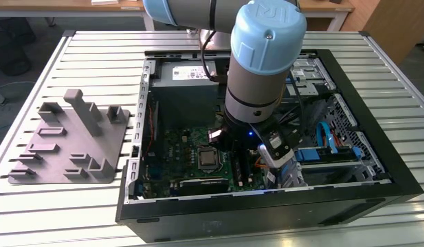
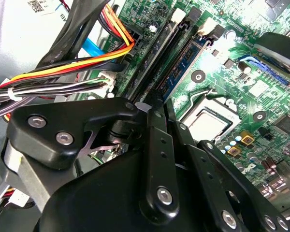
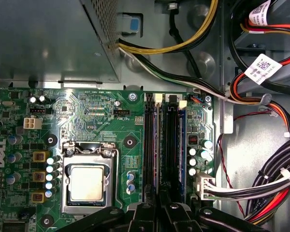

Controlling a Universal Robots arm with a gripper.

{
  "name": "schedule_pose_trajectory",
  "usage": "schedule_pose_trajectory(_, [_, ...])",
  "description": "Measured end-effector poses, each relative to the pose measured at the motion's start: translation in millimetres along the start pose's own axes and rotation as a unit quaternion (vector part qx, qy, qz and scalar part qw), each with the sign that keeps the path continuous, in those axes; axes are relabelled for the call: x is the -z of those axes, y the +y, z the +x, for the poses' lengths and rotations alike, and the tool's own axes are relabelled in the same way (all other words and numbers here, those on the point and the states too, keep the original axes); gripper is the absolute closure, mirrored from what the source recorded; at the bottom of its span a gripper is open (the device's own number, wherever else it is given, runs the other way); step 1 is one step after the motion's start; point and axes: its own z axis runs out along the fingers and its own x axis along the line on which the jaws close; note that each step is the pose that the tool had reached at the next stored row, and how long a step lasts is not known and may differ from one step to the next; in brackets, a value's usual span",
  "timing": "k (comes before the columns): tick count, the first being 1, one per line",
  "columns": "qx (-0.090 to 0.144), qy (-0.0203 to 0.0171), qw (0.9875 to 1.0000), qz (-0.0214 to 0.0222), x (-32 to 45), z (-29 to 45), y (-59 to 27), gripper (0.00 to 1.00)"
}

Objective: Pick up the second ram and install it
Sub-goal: 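Insert the second ram into the second slot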

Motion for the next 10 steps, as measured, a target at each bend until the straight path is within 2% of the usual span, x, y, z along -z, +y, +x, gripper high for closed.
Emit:
schedule_pose_trajectory(7, [0.000, 0.0000, 1.0000, 0.0001, 0.2, 0.0, 0.1, 0.86])
schedule_pose_trajectory(10, [0.000, 0.0000, 1.0000, 0.0003, 3.1, 0.0, 0.2, 0.86])
